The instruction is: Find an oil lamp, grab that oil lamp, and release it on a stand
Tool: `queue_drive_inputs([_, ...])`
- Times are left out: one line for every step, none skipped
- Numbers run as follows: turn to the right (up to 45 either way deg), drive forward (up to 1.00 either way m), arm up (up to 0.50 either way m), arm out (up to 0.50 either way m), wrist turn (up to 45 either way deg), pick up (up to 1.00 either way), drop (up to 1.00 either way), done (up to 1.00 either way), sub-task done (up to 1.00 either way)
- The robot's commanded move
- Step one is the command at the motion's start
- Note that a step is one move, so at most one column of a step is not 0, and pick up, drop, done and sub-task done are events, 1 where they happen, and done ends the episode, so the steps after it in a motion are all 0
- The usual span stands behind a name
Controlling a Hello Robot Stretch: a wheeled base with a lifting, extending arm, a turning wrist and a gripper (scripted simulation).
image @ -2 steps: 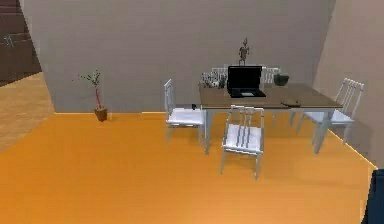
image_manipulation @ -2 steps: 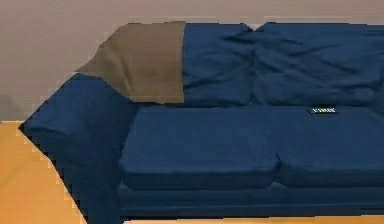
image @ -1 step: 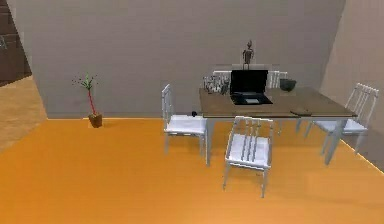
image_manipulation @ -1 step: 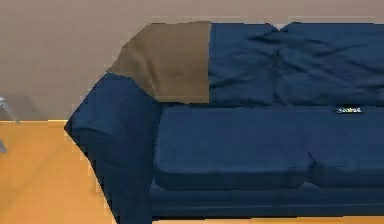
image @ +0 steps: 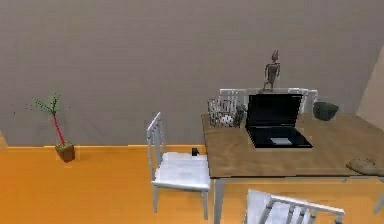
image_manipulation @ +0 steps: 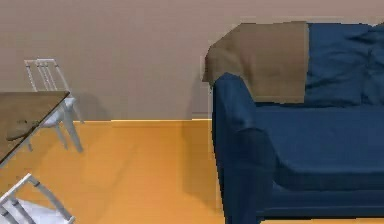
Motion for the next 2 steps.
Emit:
queue_drive_inputs([-42.0, 0.0, 0.0, 0.0, 0.0, 0.0, 0.0, 0.0, 0.0])
queue_drive_inputs([-3.0, 0.0, 0.0, 0.0, 0.0, 0.0, 0.0, 0.0, 0.0])
